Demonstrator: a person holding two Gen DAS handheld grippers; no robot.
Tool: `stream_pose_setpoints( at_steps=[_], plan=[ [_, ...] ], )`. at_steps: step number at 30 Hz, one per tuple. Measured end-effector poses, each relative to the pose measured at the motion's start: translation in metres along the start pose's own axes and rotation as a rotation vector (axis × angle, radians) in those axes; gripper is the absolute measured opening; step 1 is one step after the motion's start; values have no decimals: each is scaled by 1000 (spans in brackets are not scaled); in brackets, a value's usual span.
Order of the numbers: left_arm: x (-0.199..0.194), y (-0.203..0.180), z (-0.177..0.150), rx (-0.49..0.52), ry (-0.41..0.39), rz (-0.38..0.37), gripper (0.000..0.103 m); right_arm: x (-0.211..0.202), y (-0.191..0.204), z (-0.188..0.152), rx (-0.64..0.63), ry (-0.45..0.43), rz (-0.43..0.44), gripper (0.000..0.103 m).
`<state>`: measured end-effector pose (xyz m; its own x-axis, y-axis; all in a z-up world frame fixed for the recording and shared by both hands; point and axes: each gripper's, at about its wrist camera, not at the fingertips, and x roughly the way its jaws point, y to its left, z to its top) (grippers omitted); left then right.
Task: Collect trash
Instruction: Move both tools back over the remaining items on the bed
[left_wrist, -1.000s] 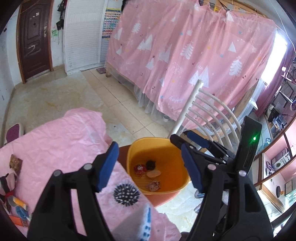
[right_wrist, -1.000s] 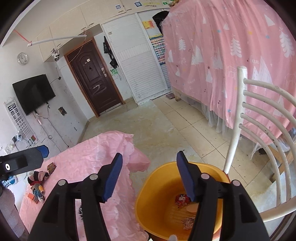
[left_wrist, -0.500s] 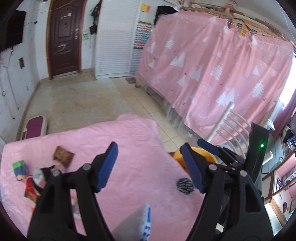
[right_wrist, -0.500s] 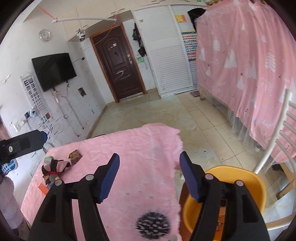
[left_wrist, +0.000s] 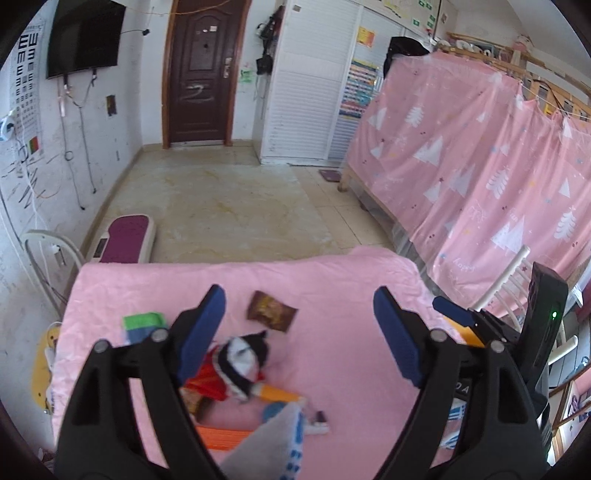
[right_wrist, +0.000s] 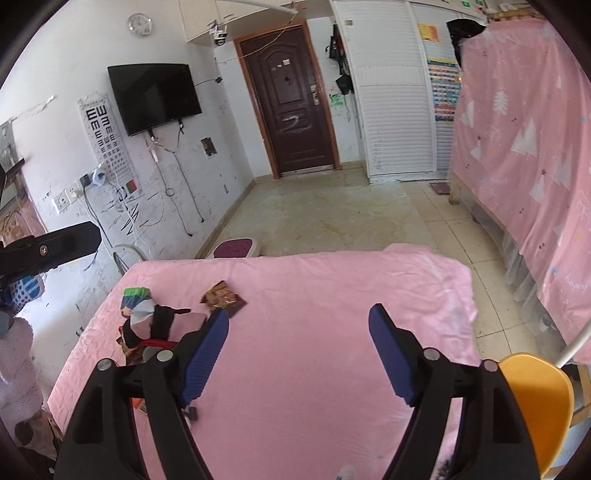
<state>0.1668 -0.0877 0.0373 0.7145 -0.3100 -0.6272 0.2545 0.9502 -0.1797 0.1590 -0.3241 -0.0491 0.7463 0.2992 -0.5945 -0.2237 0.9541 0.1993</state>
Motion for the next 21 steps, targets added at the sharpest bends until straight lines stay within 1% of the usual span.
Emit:
stream_pose_setpoints(
  at_steps=[2, 6, 9, 12, 16, 21],
  plan=[
    [-2, 16, 0, -5, 0, 21, 79, 8, 14, 2, -7, 8, 10, 71],
    [-3, 44, -1, -17, 4, 62, 83, 24, 34, 4, -14, 25, 40, 75],
    [1, 68, -5, -34, 17, 91, 83, 37, 54, 6, -36, 45, 57, 78],
    [10, 91, -9, -57, 41, 120, 83, 50, 75, 9, -62, 70, 83, 80],
    [26, 120, -17, -98, 89, 153, 83, 63, 93, 10, -74, 102, 114, 84],
    [48, 143, -23, -137, 138, 183, 83, 80, 116, 8, -114, 137, 129, 86]
  ],
)
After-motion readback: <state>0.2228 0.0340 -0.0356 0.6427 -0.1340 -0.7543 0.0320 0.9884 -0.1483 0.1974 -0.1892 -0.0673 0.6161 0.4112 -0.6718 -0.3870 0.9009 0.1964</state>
